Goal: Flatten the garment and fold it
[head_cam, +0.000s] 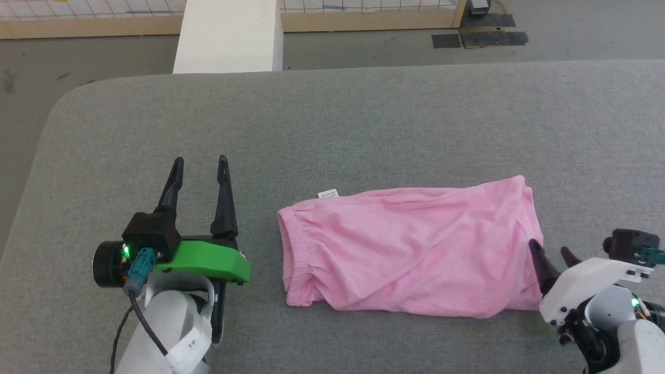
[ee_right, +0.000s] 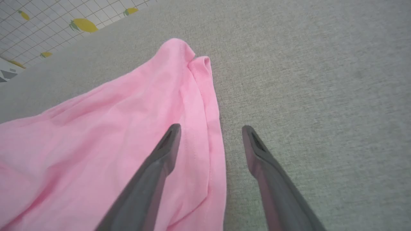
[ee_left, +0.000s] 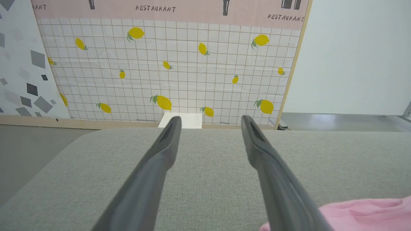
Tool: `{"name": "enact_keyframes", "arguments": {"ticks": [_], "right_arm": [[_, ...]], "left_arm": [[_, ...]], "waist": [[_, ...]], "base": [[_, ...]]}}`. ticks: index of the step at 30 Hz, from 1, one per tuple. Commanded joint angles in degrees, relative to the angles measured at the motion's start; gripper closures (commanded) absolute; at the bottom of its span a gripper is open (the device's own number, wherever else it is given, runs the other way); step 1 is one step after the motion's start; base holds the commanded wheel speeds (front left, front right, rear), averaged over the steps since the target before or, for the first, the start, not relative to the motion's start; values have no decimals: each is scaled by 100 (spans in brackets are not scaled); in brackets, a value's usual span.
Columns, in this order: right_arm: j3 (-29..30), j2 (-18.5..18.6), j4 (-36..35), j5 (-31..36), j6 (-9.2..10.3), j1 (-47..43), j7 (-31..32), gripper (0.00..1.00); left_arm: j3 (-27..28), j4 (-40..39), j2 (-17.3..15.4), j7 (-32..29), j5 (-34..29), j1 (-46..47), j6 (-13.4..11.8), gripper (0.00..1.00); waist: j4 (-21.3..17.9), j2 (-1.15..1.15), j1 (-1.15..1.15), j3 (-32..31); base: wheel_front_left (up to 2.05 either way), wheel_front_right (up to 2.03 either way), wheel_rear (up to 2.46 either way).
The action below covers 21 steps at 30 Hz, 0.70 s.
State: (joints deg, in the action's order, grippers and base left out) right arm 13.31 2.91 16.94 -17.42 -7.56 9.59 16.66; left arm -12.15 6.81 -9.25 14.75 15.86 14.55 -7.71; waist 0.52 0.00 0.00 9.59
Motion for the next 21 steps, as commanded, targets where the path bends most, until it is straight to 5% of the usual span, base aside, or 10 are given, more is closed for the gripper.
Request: {"name": "enact_keyframes", "arguments": {"ticks": [1, 11, 12, 13, 15, 21], "right_arm": [[-1, -3, 171, 67, 8, 165, 132, 0], [-216, -3, 1122, 86, 8, 674, 1087, 0], [-265, -3, 1161, 41, 8, 702, 1156, 9], [-315, -3, 1191, 0, 8, 731, 1214, 45], [-382, -3, 1200, -24, 8, 765, 1237, 96], [-183, -3, 1007, 81, 8, 739, 945, 100]], "left_arm": [[101, 35, 69, 24, -115, 14, 64, 0], [519, 158, 429, 24, -539, -219, 412, 0], [546, 169, 447, 24, -556, -227, 440, 0], [579, 179, 466, 24, -579, -236, 471, 0], [633, 194, 499, 24, -619, -252, 511, 0], [752, 233, 573, 25, -689, -310, 615, 0]], "waist": [[-20, 0, 0, -4], [47, 0, 0, -15], [50, 0, 0, -14], [53, 0, 0, -15], [57, 0, 0, -27], [54, 0, 0, -103]], "base": [[0, 0, 0], [0, 0, 0], [0, 0, 0], [0, 0, 0], [0, 0, 0], [0, 0, 0]]}}
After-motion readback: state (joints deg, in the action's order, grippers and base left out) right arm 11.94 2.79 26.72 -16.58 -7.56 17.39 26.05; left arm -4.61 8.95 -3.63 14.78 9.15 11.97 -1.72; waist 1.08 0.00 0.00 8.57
